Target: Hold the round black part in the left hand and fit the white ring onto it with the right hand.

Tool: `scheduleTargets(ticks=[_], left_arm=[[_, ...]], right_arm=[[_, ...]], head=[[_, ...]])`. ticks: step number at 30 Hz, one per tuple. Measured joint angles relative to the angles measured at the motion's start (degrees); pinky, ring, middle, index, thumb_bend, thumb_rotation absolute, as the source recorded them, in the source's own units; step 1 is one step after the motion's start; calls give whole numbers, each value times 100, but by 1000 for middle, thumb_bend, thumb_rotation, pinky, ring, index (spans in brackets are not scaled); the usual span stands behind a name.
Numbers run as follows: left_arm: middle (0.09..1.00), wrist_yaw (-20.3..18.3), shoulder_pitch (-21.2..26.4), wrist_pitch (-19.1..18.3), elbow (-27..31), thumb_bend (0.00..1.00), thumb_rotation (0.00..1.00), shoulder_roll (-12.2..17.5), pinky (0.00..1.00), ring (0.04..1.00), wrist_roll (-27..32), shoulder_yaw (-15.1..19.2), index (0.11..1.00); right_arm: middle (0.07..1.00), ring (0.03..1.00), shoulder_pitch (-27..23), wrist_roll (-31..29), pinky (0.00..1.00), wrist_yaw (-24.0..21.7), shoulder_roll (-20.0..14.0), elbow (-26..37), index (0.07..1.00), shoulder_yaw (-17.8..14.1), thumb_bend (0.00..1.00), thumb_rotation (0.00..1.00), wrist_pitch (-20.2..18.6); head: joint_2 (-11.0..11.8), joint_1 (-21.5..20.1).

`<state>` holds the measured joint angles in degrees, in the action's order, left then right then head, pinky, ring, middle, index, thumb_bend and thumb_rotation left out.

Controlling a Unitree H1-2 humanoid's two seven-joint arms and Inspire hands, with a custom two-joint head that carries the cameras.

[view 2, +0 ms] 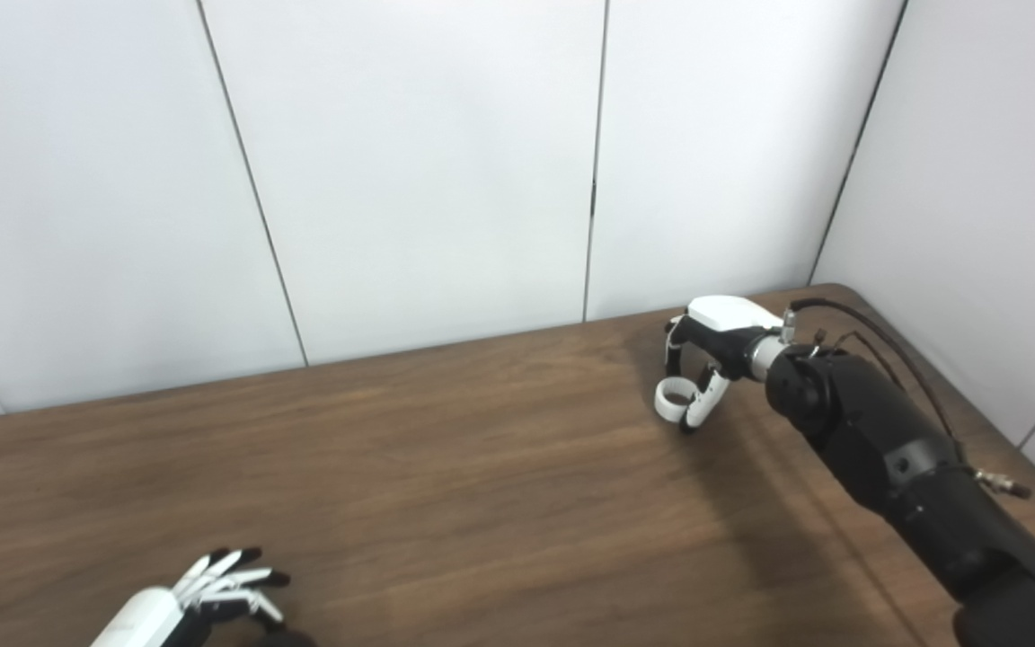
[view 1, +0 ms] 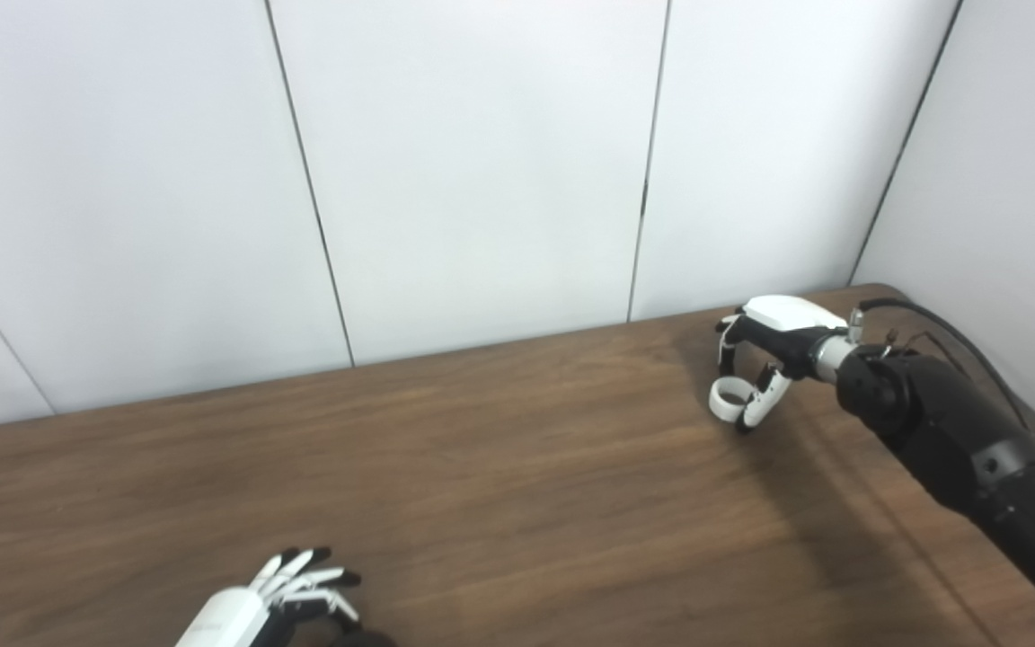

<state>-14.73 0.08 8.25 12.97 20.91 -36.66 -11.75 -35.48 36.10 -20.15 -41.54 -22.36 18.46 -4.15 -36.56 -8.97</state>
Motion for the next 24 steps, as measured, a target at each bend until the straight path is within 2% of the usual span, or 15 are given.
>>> scheduleTargets(ticks=[3,8,11,17,20,24], left_arm=[[839,44,222,-116,-399,518,40,-152,1000,956,-99,-25,480],[854,217,459,-109,-709,518,42,-339,1000,965,-187,-102,480],[859,322,567,-111,-857,518,43,-393,1000,969,-228,-184,480],[868,532,835,-167,-1152,519,45,-565,1000,983,-400,-366,480],[874,620,969,-195,-1269,519,46,-623,1000,991,-509,-499,480],[874,708,1038,-246,-1308,519,46,-637,1000,993,-607,-618,480]], right_arm=[[927,1000,98,-163,904,-228,9,362,478,-104,522,121,-14],[928,1000,106,-332,886,-423,29,894,478,-356,522,122,-112],[908,1000,122,-444,908,-483,66,1186,477,-429,522,123,-114],[908,993,280,-678,840,-518,287,1500,477,-420,521,125,53],[918,999,319,-687,864,-588,415,1587,476,-304,521,125,178],[916,1000,316,-715,850,-749,626,1799,477,-251,521,125,201]], head=[[-44,194],[-132,378],[-263,615],[-334,897],[-352,993],[-387,1073]])
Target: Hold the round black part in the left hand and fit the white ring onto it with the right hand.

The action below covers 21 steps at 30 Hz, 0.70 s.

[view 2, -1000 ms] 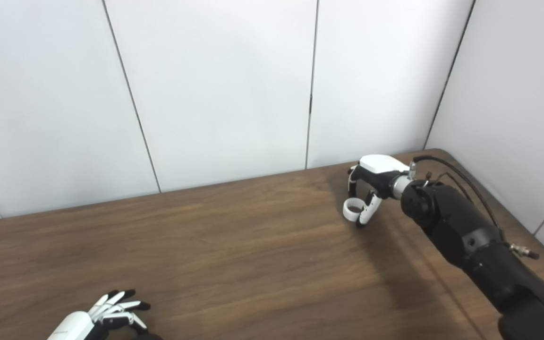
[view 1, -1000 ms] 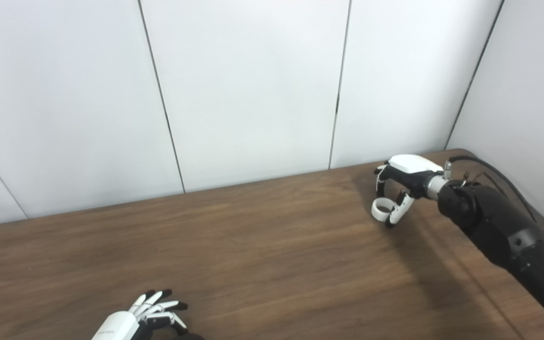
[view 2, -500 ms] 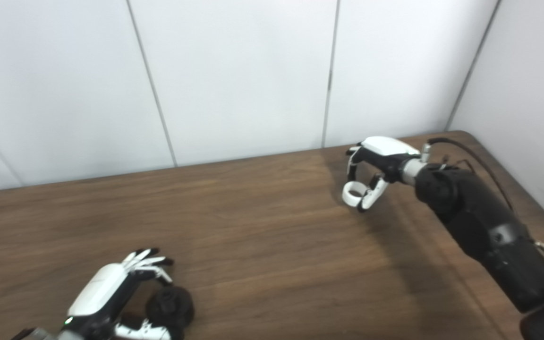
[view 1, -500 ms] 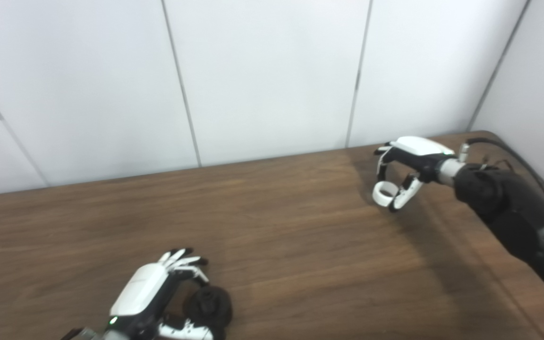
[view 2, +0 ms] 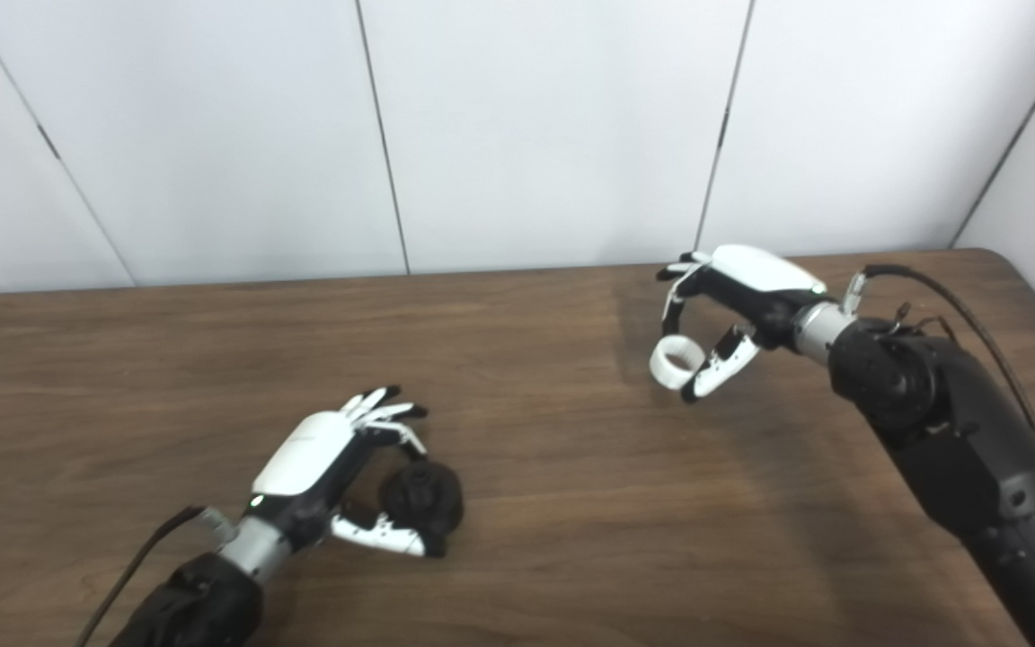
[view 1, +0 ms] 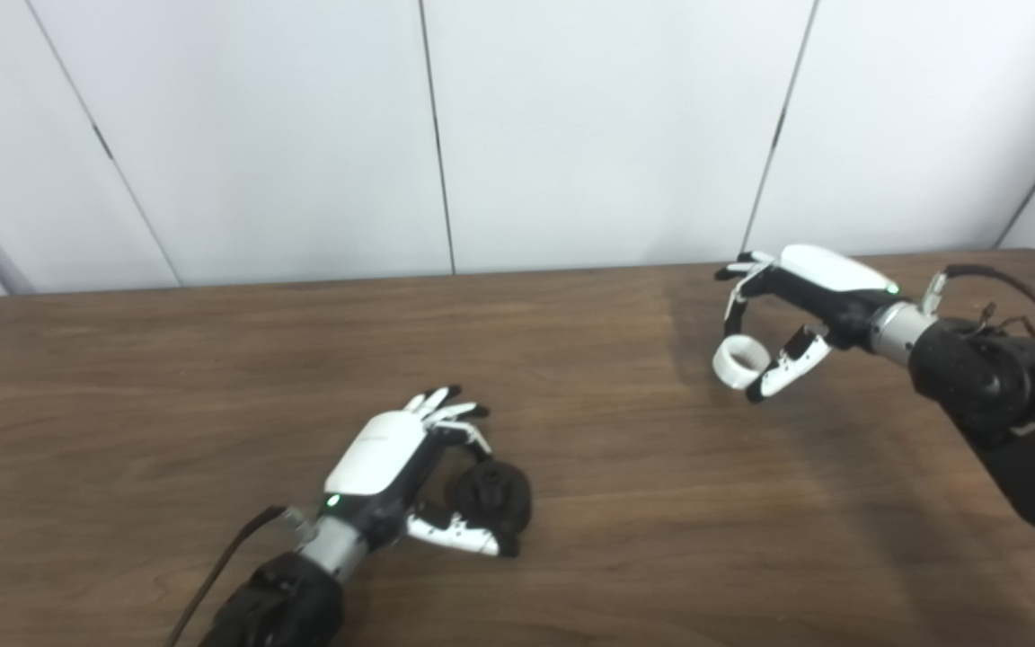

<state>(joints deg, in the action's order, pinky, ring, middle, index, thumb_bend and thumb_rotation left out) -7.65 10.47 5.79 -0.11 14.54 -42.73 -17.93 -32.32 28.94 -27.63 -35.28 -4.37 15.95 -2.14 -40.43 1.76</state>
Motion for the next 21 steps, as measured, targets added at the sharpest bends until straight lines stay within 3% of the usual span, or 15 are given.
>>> scheduleTargets(ticks=[7,13,21], left_arm=[[868,233,44,-7,-152,520,47,8,1000,983,-57,-171,480],[866,308,80,-44,-153,520,48,63,1000,978,-142,-306,479],[868,446,120,-48,-192,520,47,101,1000,979,-203,-448,479]], right_arm=[[918,1000,-14,-26,842,-236,240,459,477,92,522,127,2],[918,999,-9,-53,809,-344,324,625,477,164,522,127,21],[915,993,126,-11,836,-370,638,725,477,297,521,126,22]], head=[[-44,35],[-70,88],[-79,123]])
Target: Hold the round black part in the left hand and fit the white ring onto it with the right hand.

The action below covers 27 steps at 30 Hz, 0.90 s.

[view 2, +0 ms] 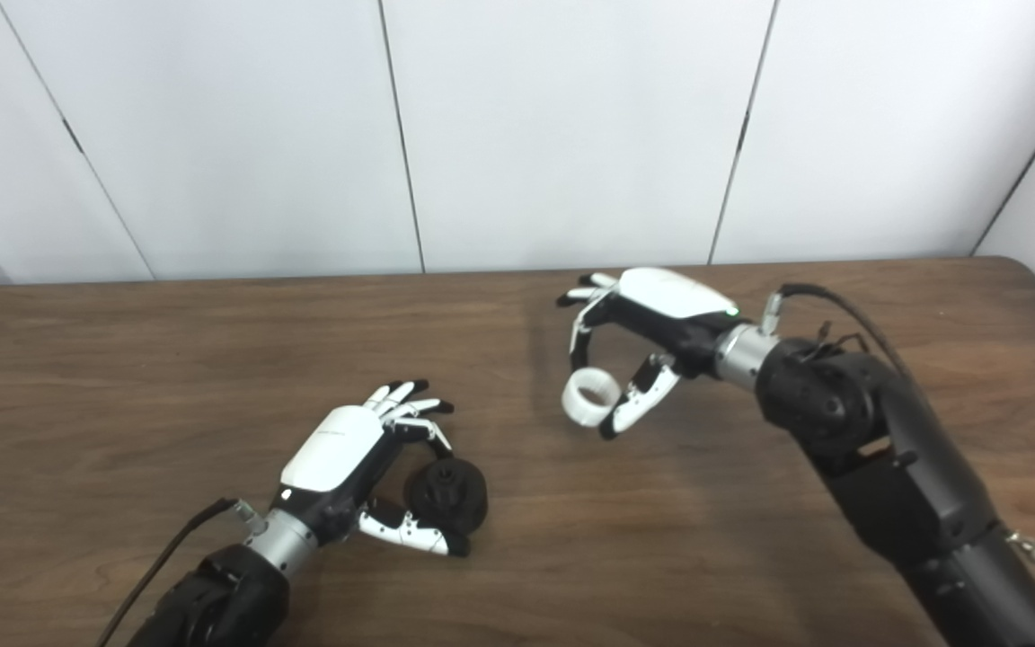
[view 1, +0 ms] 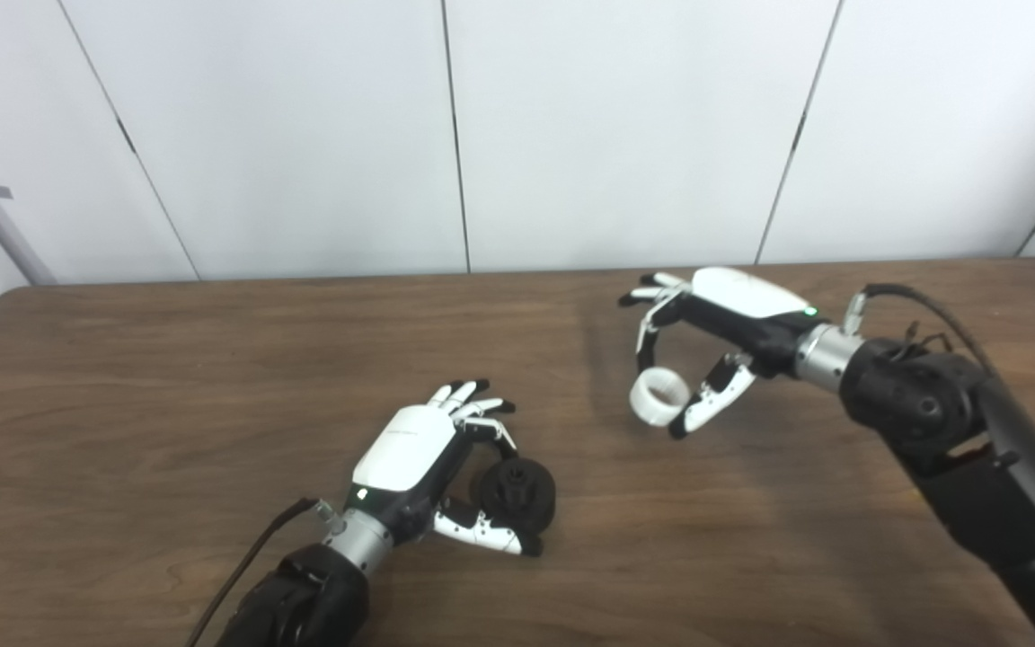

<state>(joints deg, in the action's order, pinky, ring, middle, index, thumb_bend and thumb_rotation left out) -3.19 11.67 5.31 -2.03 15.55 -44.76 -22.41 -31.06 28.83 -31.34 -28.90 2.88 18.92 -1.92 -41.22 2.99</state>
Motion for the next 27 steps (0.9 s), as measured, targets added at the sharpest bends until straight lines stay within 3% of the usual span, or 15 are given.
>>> scheduleTargets(ticks=[9,27], left_arm=[[869,85,58,1,-59,520,48,32,1000,978,-9,-94,479],[873,91,84,-64,-51,520,48,18,1000,983,-19,-160,479]], right_arm=[[925,1000,35,90,924,-88,116,325,477,185,522,128,7],[918,998,35,171,888,-200,608,447,476,382,522,129,81]], head=[[-26,9],[-53,140]])
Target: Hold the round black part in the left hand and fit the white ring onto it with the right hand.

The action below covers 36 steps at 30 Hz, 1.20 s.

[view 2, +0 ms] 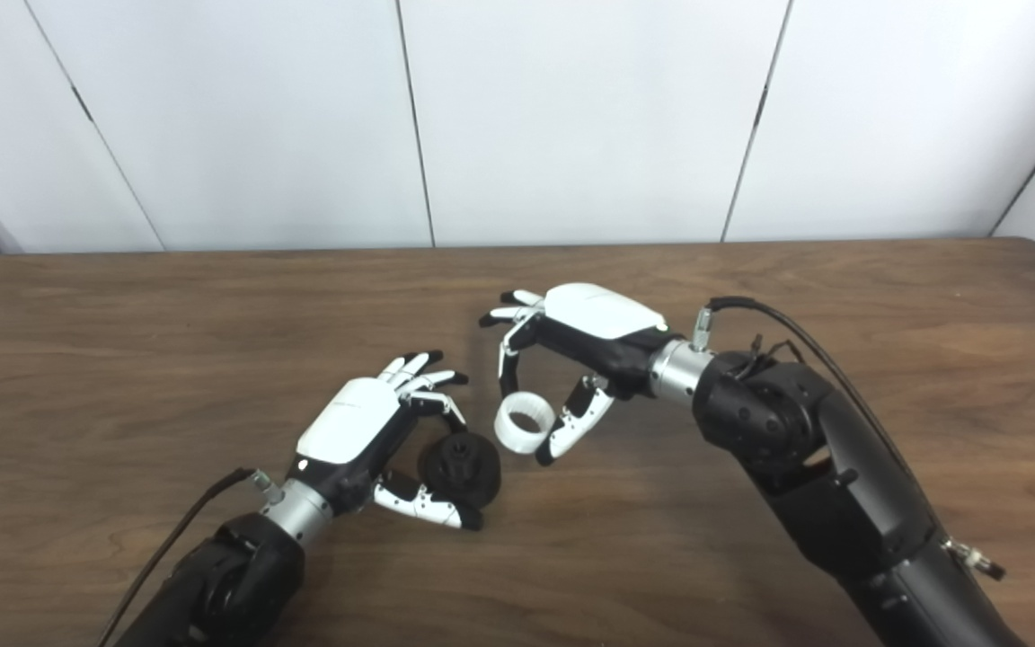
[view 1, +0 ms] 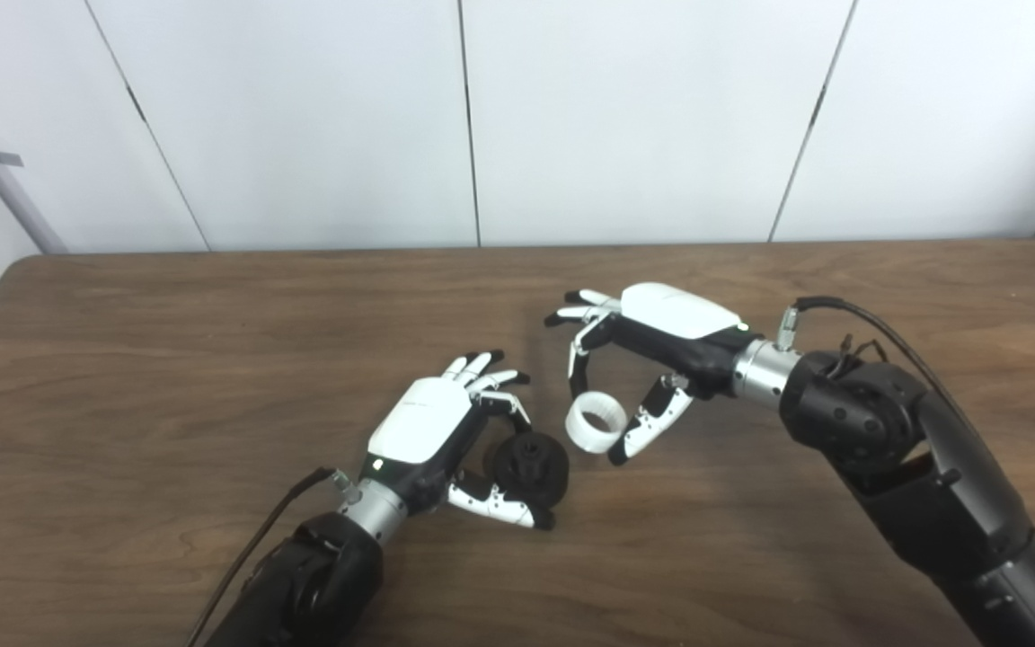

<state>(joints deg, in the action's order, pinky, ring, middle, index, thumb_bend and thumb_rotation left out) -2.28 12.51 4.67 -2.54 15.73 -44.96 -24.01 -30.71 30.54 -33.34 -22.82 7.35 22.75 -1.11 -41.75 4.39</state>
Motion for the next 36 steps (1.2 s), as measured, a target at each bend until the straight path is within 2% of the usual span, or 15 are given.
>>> scheduleTargets(ticks=[5,22,36], left_arm=[[873,0,6,-52,19,520,48,-5,1000,985,-7,-28,479],[880,-18,4,-275,152,520,49,-48,1000,991,-65,-154,479],[875,-127,-125,-589,491,520,49,-53,1000,990,-157,-292,478]], right_arm=[[915,1000,-32,-54,904,0,84,-5,476,24,522,130,141],[919,1000,-32,-88,917,-43,245,-122,475,130,522,131,167],[912,1000,13,-144,902,-108,300,-123,475,158,522,130,168]], head=[[-26,35],[-114,176],[-176,255]])
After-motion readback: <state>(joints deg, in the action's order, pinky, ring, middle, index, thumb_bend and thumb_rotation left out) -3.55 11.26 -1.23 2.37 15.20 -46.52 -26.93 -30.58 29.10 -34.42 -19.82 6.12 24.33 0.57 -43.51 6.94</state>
